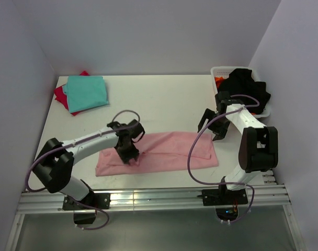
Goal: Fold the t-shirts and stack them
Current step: Fold the tshirt
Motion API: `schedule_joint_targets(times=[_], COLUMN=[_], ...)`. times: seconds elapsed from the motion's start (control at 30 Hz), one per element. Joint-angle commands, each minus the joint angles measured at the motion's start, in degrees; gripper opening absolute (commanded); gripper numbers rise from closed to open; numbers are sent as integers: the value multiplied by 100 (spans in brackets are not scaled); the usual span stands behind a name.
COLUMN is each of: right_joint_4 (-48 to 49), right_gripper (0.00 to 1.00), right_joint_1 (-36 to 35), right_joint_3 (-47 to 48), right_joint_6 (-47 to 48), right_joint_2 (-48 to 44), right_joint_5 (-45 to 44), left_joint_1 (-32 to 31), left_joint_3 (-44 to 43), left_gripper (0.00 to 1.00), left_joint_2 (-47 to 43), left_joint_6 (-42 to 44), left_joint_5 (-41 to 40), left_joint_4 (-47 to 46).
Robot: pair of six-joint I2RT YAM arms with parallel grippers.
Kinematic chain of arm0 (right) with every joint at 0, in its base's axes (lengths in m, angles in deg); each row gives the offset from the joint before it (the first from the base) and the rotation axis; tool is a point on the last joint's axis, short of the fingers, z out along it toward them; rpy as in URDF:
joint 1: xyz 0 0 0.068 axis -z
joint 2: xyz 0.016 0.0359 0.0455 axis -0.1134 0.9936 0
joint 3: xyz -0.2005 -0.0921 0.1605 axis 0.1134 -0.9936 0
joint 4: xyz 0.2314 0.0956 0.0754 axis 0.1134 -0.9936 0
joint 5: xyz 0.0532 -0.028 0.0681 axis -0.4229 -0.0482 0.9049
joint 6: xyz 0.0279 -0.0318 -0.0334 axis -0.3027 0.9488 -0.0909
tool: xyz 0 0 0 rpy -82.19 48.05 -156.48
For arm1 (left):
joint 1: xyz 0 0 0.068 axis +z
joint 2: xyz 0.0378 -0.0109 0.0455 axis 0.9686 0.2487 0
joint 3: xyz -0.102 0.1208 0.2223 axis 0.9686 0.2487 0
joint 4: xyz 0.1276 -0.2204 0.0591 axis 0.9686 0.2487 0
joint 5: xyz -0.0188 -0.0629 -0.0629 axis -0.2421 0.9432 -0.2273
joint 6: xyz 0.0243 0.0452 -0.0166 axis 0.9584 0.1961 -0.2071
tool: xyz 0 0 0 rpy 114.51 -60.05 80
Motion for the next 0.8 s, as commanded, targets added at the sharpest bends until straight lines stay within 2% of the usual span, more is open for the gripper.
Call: schedule_joint_targets(times=[0.0, 0.07, 0.1, 0.13, 0.23, 0.37, 0.4, 0.47, 0.53, 0.63, 0.67, 0.73, 0.77], right_joint_4=[230, 248, 265, 274, 274, 239, 213, 195, 169, 143, 134, 125, 116], right_gripper=[91, 91, 90, 90, 90, 90, 90, 90, 90, 90, 90, 90, 90], right_joint_1=[38, 38, 38, 47, 38, 47, 38, 38, 38, 38, 38, 38, 38], right_joint_3=[54, 46, 19, 10, -34, -42, -42, -34, -42, -60, -60, -77, -86], right_joint_6=[41, 41, 41, 49, 50, 58, 58, 67, 67, 76, 76, 85, 85], right_joint_2=[74, 109, 109, 101, 22, -49, -92, -119, -163, -198, -233, -260, -269], right_joint_5=[72, 107, 125, 133, 151, 186, 178, 169, 142, 125, 116, 107, 98], left_joint_1=[-733, -1112, -1200, -1305, -1307, -895, -615, -288, 169, 652, 749, 960, 1005], left_joint_3=[514, 560, 428, 53, -852, -1567, -1620, -1577, -1376, -1034, -954, -761, -716], left_gripper=[50, 75, 92, 97, 99, 98, 91, 84, 71, 47, 33, 18, 4], left_joint_2=[82, 231, 266, 275, 311, 504, 539, 565, 583, 653, 680, 811, 864], left_joint_6=[-1273, -1317, -1335, -1335, -1152, -652, -528, -229, 17, 263, 299, 422, 440], left_joint_5=[651, 961, 856, 585, -266, -542, -508, -402, -375, -375, -384, -428, -454], left_joint_4=[-138, -341, -194, -36, 563, 810, 688, 573, 336, 99, 54, -59, -69])
